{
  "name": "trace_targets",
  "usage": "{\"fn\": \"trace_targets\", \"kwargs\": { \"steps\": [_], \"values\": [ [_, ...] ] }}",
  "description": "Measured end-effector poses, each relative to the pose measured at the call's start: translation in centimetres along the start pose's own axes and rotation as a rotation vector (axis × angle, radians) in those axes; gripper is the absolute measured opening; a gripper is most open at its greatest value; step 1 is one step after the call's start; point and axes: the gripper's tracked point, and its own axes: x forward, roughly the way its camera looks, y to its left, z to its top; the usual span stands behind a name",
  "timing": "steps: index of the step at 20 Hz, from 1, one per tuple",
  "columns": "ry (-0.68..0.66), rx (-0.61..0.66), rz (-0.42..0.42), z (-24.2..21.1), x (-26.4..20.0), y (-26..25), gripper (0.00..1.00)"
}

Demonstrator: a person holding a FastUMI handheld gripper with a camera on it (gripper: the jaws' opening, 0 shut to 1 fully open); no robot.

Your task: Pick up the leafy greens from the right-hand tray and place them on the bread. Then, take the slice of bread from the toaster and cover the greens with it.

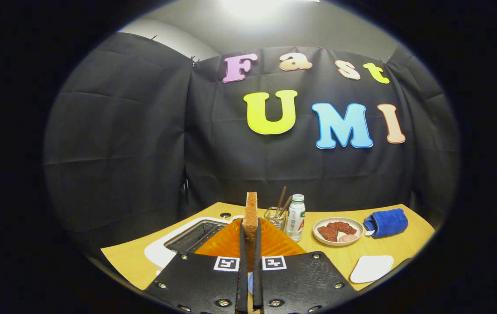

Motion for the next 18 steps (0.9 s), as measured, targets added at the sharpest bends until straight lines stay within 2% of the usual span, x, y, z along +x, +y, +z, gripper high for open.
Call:
{"fn": "trace_targets", "kwargs": {
  "steps": [9,18],
  "values": [
    [0.082,0.0,-0.077,-5.2,-1.9,-6.4,0.05],
    [0.128,-0.013,-0.08,-8.8,-3.2,-7.8,0.05]
  ]
}}
